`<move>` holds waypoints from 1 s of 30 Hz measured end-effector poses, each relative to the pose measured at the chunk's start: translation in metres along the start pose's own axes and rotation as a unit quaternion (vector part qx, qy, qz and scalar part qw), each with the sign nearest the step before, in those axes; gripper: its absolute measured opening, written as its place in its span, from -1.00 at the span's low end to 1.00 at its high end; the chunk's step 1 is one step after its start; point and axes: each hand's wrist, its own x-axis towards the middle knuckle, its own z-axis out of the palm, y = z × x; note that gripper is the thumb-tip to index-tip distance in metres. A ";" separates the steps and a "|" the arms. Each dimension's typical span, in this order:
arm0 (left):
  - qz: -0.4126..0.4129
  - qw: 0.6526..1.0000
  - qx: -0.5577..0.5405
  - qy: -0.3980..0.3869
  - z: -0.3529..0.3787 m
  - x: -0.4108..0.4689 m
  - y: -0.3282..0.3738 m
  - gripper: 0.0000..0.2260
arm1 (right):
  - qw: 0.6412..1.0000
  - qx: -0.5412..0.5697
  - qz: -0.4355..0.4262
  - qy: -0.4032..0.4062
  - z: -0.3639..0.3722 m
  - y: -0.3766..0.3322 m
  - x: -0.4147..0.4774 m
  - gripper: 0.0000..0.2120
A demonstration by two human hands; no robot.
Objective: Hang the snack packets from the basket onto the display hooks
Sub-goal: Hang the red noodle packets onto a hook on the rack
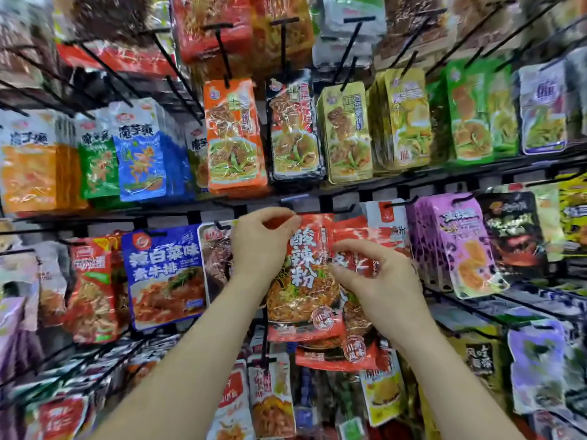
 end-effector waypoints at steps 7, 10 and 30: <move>0.091 0.995 0.036 0.020 0.010 0.006 -0.007 -0.94 | 0.999 0.023 0.011 -0.041 -0.005 0.016 0.010 -0.75; 0.157 0.981 0.107 0.042 0.010 0.004 -0.016 -0.92 | 0.998 0.032 0.014 -0.060 -0.004 0.019 0.014 -0.76; 0.263 0.822 0.492 -0.115 0.016 -0.018 -0.047 -0.51 | 0.999 -0.010 0.016 0.048 -0.027 0.040 0.009 -0.78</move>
